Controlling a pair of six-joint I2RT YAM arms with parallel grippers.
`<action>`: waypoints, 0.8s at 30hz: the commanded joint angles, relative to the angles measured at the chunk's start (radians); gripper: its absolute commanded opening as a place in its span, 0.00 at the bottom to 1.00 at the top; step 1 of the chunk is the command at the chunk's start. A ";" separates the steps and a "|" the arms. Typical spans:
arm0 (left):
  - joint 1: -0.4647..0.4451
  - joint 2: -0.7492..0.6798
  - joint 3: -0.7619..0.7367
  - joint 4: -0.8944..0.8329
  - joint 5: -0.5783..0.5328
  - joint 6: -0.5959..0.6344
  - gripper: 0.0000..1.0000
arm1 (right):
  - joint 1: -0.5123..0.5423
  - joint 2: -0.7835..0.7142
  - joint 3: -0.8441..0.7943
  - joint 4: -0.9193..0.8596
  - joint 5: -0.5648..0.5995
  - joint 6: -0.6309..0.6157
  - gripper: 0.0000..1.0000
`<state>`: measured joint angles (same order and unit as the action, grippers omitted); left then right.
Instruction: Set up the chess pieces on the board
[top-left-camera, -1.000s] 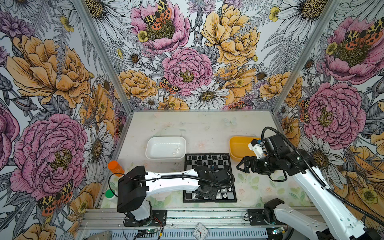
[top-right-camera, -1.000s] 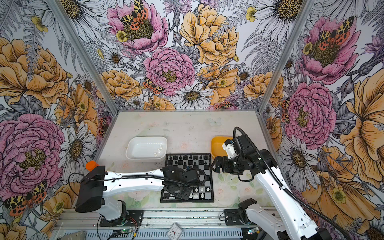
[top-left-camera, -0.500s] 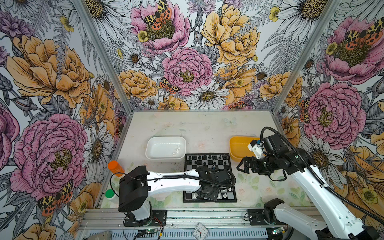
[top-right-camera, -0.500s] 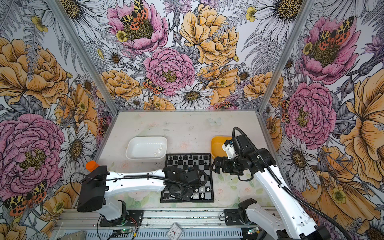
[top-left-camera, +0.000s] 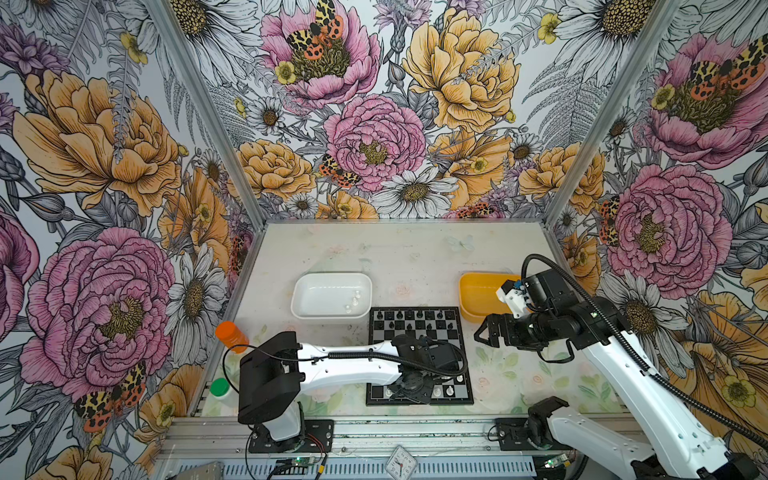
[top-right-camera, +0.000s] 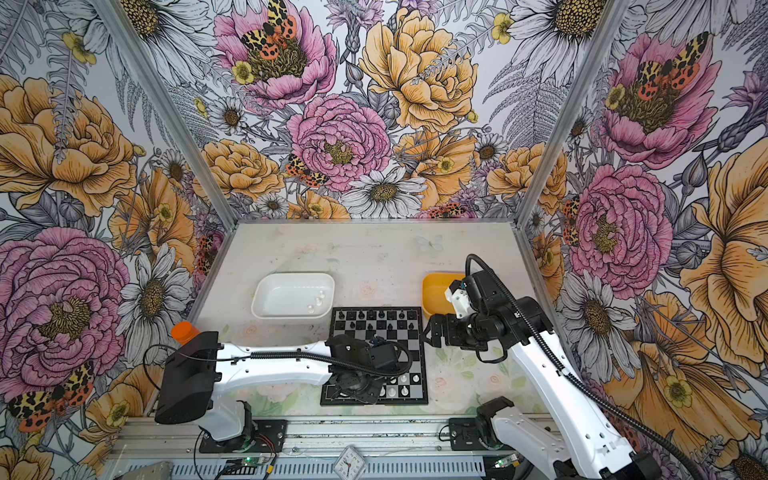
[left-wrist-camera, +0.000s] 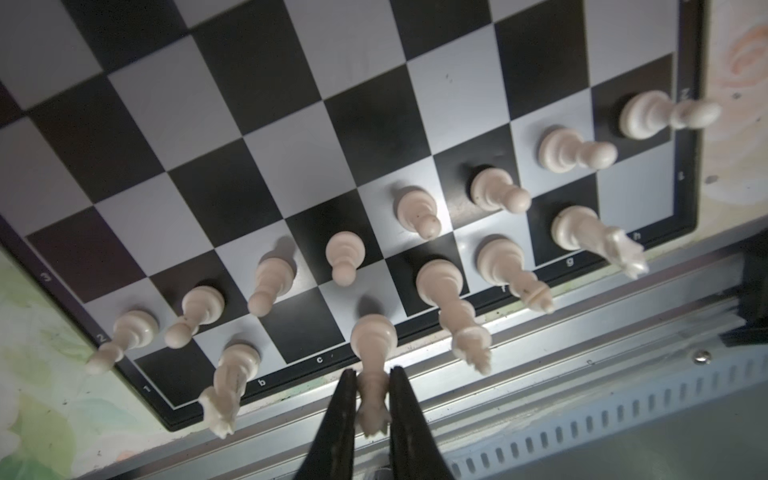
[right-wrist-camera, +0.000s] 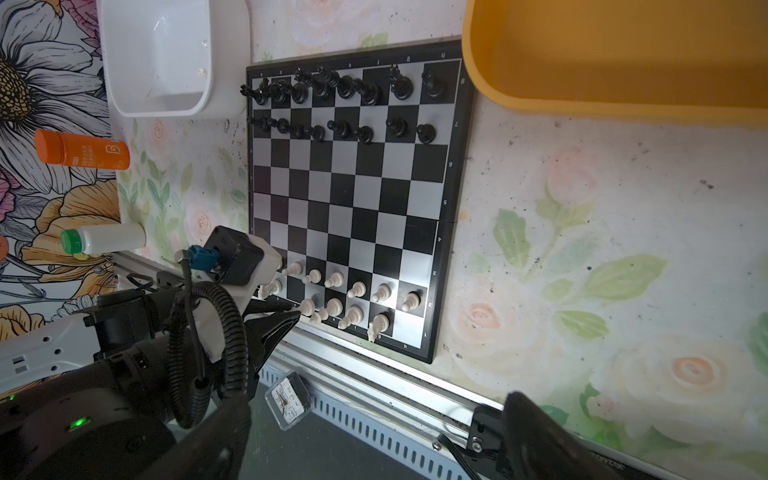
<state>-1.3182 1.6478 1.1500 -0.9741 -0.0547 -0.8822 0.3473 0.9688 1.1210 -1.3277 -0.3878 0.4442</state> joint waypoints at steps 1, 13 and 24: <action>-0.005 0.026 0.013 0.015 -0.002 0.013 0.18 | 0.004 -0.021 0.030 -0.008 0.024 -0.007 0.97; 0.007 0.041 0.034 0.015 -0.017 0.030 0.24 | 0.003 -0.027 0.038 -0.025 0.039 -0.012 0.97; 0.021 0.040 0.036 0.015 -0.019 0.035 0.23 | 0.001 -0.015 0.044 -0.031 0.046 -0.021 0.97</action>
<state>-1.3048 1.6867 1.1652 -0.9707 -0.0582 -0.8597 0.3473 0.9569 1.1309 -1.3540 -0.3599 0.4435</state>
